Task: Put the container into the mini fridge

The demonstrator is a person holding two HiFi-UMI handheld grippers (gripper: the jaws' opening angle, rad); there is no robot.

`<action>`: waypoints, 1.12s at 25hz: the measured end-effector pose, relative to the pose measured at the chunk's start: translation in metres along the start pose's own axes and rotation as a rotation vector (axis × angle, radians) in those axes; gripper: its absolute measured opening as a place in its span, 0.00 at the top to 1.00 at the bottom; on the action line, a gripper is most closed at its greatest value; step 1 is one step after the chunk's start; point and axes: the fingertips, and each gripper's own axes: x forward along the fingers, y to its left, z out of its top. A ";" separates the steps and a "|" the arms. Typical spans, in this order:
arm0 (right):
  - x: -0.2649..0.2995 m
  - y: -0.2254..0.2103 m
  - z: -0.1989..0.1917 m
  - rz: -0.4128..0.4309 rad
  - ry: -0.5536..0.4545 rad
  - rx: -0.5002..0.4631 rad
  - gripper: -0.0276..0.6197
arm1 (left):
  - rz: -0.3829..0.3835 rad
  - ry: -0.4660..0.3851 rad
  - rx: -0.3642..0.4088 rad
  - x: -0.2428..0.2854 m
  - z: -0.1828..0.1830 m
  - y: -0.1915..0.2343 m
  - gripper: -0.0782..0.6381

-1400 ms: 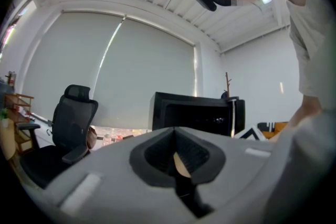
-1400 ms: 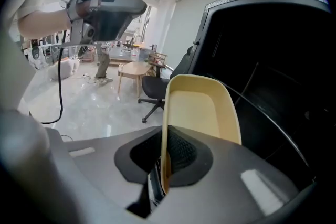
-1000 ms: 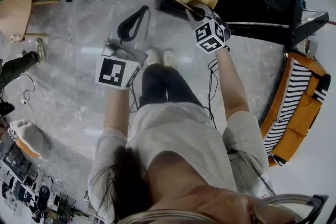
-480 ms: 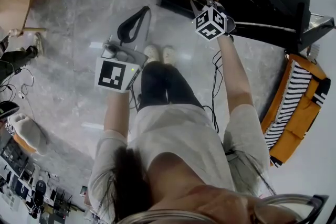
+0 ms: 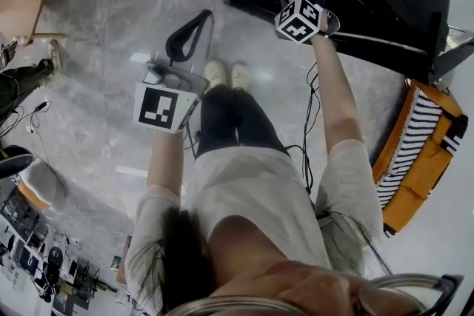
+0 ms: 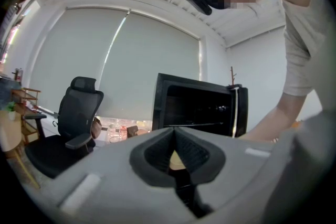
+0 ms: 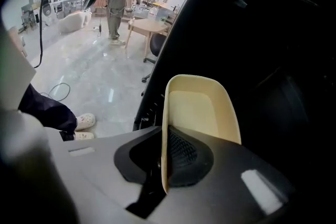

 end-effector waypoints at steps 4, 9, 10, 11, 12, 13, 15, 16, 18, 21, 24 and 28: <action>0.008 -0.006 -0.002 -0.014 0.026 -0.040 0.94 | 0.004 0.007 -0.003 0.001 -0.005 0.002 0.89; 0.015 -0.013 0.001 -0.031 0.041 -0.097 0.93 | 0.007 0.021 -0.007 0.003 -0.009 0.004 0.89; 0.016 -0.016 0.002 -0.038 0.042 -0.107 0.93 | 0.008 0.023 -0.008 0.003 -0.010 0.004 0.89; 0.017 -0.019 0.002 -0.045 0.045 -0.118 0.93 | 0.009 0.023 -0.009 0.004 -0.010 0.004 0.89; 0.017 -0.021 0.003 -0.051 0.048 -0.129 0.93 | 0.011 0.023 -0.011 0.004 -0.010 0.005 0.89; 0.018 -0.023 0.003 -0.056 0.052 -0.140 0.93 | 0.012 0.022 -0.013 0.005 -0.010 0.005 0.89; 0.019 -0.028 0.005 -0.063 0.055 -0.154 0.92 | 0.013 0.022 -0.012 0.005 -0.010 0.007 0.89; 0.020 -0.030 0.006 -0.066 0.055 -0.158 0.91 | 0.013 0.024 -0.007 0.005 -0.011 0.008 0.89; 0.021 -0.034 0.007 -0.074 0.055 -0.167 0.91 | 0.014 0.032 -0.001 0.005 -0.015 0.010 0.89; 0.022 -0.038 0.007 -0.080 0.061 -0.195 0.89 | 0.015 0.028 -0.007 0.006 -0.013 0.009 0.89; 0.023 -0.044 0.006 -0.095 0.076 -0.219 0.89 | 0.018 0.028 -0.013 0.007 -0.012 0.008 0.89; 0.027 -0.050 0.003 -0.106 0.090 -0.234 0.90 | 0.021 0.031 -0.014 0.009 -0.014 0.007 0.89</action>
